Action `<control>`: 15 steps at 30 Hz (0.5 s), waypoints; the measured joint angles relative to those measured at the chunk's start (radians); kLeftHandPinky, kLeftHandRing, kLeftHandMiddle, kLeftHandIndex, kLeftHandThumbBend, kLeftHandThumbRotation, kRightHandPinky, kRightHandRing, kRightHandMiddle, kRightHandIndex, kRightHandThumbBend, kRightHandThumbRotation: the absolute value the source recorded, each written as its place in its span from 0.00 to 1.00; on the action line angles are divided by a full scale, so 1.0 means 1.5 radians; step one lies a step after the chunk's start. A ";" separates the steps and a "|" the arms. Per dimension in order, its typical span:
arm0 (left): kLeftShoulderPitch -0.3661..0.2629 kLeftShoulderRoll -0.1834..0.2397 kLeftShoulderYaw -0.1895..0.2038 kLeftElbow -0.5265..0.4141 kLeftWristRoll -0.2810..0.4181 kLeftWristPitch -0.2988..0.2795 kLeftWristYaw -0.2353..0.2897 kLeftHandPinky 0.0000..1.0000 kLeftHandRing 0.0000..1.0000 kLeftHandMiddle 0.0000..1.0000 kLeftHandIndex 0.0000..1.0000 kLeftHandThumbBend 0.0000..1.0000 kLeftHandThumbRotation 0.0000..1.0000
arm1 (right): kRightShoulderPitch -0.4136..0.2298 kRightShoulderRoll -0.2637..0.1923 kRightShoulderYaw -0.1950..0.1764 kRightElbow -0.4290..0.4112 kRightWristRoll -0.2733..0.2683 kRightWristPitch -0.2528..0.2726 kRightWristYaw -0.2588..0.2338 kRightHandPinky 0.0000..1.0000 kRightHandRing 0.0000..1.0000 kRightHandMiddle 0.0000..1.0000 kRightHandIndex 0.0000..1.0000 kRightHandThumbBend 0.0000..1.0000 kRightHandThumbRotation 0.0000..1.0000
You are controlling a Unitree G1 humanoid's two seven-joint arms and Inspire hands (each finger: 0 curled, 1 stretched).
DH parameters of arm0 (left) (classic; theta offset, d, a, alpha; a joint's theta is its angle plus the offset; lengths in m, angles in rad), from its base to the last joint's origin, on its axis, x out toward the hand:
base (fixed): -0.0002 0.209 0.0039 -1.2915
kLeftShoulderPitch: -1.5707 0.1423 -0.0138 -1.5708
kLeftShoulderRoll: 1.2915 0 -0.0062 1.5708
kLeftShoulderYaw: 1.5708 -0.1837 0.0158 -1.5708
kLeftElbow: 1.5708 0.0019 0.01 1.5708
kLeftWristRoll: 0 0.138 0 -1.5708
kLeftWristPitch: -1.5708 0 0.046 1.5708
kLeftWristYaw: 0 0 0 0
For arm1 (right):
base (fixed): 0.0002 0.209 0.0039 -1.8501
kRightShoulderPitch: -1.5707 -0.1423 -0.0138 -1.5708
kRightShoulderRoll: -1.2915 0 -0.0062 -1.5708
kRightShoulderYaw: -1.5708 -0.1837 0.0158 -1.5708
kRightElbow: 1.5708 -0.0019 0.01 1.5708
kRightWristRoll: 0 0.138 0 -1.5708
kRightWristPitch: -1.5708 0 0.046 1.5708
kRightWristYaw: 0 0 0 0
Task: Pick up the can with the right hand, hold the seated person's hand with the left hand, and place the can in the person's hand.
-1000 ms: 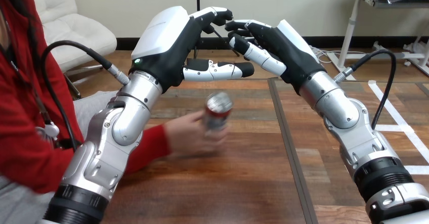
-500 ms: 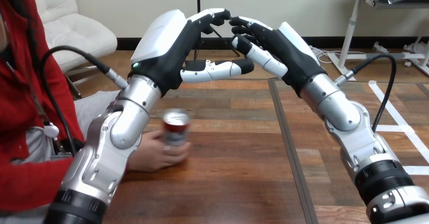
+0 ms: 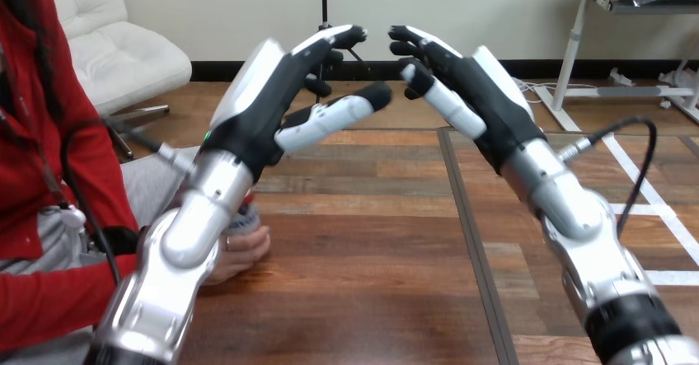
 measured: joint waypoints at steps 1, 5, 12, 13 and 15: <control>0.009 -0.004 0.004 0.000 -0.015 -0.010 -0.001 0.79 0.87 0.86 0.85 0.81 0.92 | 0.010 0.001 -0.003 -0.010 0.009 -0.001 0.004 0.77 0.89 0.90 0.91 1.00 1.00; 0.043 -0.018 0.019 -0.002 -0.060 -0.055 -0.003 0.79 0.86 0.85 0.84 0.78 0.91 | 0.048 0.005 -0.012 -0.052 0.041 -0.005 0.018 0.78 0.89 0.90 0.91 1.00 1.00; 0.105 -0.038 0.040 -0.025 -0.123 -0.106 -0.011 0.84 0.86 0.84 0.87 0.75 0.92 | 0.121 0.014 -0.025 -0.128 0.095 -0.006 0.043 0.83 0.91 0.90 0.92 1.00 1.00; 0.114 -0.040 0.042 -0.028 -0.130 -0.113 -0.014 0.84 0.86 0.84 0.88 0.74 0.92 | 0.131 0.016 -0.028 -0.138 0.102 -0.007 0.047 0.84 0.91 0.90 0.92 1.00 1.00; 0.132 -0.044 0.047 -0.036 -0.147 -0.127 -0.019 0.85 0.86 0.83 0.89 0.74 0.92 | 0.152 0.021 -0.032 -0.159 0.117 -0.007 0.054 0.85 0.91 0.90 0.92 1.00 1.00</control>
